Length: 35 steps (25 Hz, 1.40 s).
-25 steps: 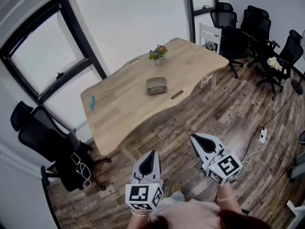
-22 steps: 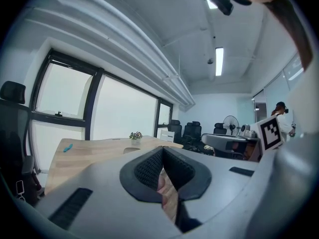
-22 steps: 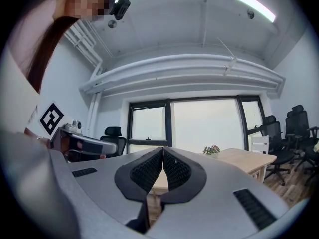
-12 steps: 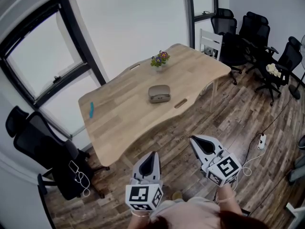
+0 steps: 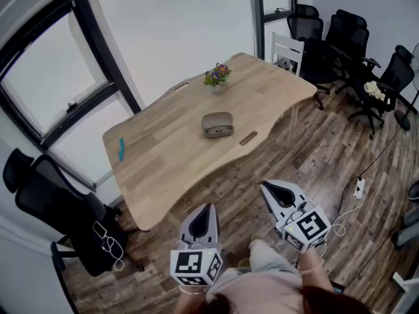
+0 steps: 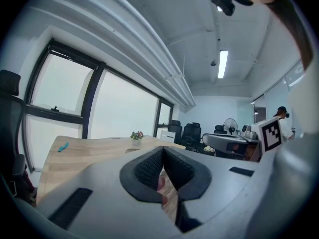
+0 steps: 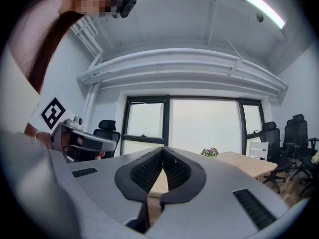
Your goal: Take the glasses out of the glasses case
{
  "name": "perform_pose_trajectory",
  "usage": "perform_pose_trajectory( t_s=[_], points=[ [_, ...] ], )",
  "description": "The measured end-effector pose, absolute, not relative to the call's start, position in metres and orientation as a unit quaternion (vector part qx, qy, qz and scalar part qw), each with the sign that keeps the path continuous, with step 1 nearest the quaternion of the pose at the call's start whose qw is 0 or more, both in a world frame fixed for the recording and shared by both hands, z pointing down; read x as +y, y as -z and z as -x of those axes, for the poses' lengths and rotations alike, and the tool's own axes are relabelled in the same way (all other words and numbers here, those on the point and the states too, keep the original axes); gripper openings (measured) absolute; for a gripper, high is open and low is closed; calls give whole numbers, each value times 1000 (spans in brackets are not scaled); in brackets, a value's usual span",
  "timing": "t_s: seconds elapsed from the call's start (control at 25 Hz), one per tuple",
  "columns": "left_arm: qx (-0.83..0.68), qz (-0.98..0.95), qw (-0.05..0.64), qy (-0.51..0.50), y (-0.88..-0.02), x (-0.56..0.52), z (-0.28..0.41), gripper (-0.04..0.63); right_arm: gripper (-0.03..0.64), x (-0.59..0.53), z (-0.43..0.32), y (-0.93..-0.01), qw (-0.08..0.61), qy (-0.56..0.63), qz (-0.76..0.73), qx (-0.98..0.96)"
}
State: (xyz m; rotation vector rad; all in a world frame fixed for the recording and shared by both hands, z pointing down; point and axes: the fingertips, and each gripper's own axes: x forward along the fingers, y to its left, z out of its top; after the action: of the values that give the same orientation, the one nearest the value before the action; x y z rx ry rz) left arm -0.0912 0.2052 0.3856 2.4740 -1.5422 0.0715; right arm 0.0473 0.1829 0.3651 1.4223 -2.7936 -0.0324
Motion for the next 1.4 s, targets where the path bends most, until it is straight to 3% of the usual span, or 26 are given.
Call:
perform_pose_trajectory(
  t_s=[1.4],
  points=[
    [-536, -836, 114, -36, -391, 22, 50, 2, 2, -4, -71, -373, -12, -2, -428, -904]
  ],
)
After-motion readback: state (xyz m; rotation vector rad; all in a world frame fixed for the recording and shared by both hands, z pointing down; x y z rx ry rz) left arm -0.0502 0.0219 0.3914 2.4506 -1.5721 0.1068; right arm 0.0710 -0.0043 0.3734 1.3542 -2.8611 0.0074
